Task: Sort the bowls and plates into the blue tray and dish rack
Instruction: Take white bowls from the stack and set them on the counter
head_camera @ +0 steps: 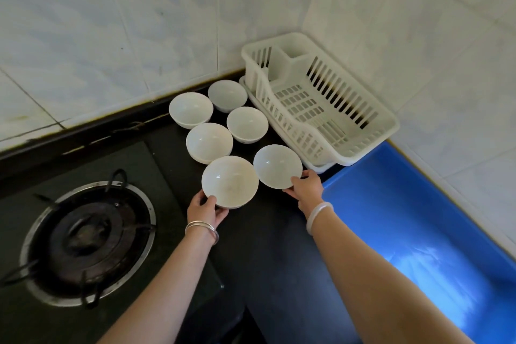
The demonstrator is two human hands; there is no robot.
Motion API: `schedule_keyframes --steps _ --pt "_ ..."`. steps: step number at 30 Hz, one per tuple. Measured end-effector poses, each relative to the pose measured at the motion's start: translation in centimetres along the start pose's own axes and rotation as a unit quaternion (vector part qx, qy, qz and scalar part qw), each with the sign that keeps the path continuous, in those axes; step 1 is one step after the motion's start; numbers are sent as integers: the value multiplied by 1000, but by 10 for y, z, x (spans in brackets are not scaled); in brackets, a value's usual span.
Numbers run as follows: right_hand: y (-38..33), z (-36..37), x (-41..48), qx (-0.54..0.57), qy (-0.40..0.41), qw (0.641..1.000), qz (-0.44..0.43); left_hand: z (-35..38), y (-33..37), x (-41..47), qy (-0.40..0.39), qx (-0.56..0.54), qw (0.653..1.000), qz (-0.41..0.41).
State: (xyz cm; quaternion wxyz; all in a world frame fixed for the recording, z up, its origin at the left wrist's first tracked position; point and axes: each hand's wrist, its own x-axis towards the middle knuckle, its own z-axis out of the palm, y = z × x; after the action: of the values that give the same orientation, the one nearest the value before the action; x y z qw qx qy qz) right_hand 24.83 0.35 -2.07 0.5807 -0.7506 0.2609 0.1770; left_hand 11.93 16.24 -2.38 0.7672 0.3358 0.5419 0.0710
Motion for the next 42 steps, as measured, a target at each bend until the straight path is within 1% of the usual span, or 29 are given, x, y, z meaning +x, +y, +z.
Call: schedule_keyframes --steps 9,19,23,27,31,33,35,37,39,42 --pt "-1 11 12 47 -19 999 18 4 -5 3 9 -37 999 -14" --pt "-2 19 15 57 -26 998 19 3 -8 6 18 -43 999 -11" --pt "-2 14 12 35 -66 997 36 4 -12 5 23 -52 998 -3" --pt "-1 8 3 18 -127 990 54 4 -22 -1 15 -50 998 38" --pt "4 -1 -7 -2 -155 988 22 3 -32 -9 1 22 997 76" --pt "8 -10 -13 -9 -148 989 0 0 -40 -16 -6 60 996 72" --pt "14 -27 -23 -19 -136 990 -19 -4 -52 -26 -19 124 989 78" --pt "22 -52 -35 -38 -134 989 -44 -7 -66 -38 -51 207 972 98" --pt "31 -83 -49 -62 -128 987 -71 -5 -80 -53 -106 282 946 116" --pt "50 -141 -74 -98 -88 985 -110 5 -105 -84 -196 385 891 144"
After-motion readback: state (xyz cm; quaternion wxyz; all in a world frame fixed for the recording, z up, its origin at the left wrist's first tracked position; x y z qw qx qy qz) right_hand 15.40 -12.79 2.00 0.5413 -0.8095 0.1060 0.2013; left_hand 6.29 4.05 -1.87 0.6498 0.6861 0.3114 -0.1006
